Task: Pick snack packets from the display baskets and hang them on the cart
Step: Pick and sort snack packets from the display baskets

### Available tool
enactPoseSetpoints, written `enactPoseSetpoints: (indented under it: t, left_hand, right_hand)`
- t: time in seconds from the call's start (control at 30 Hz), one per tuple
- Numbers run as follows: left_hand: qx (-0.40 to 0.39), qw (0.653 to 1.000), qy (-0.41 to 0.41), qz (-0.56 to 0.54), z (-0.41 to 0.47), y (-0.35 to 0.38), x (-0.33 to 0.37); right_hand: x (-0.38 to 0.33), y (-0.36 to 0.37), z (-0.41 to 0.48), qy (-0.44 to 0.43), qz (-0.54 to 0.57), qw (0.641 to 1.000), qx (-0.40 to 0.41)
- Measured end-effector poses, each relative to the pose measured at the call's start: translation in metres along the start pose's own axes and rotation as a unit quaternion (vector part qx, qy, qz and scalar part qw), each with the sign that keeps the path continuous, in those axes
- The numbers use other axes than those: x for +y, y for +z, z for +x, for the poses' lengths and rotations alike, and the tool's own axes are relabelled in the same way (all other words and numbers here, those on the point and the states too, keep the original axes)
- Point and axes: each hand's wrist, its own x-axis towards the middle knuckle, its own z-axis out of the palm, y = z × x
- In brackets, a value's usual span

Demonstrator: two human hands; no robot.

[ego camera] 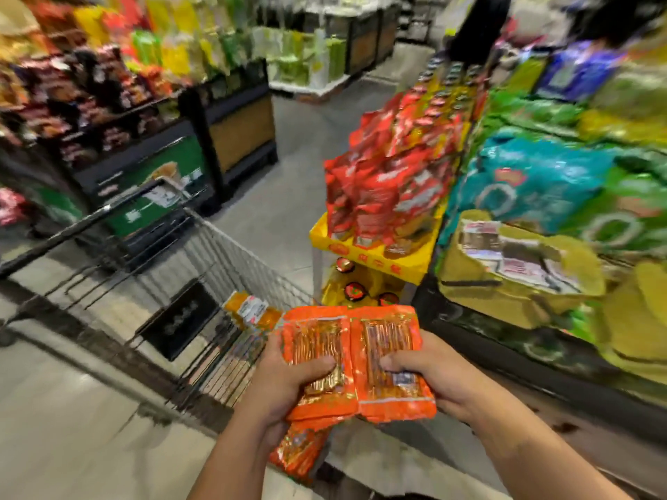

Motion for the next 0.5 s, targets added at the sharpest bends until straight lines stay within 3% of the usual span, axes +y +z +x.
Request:
enactPoseSetpoints:
  t: [0.27, 0.5]
  left_hand:
    - [-0.061, 0.995, 0.041, 0.061, 0.011, 0.09, -0.001]
    - [-0.121, 0.974, 0.1, 0.162, -0.01, 0.225, -0.046]
  right_hand:
    - [-0.016, -0.081, -0.097, -0.136, 0.073, 0.976, 0.15]
    - [-0.02, -0.168, -0.199, -0.169, 0.141, 0.963, 0.153]
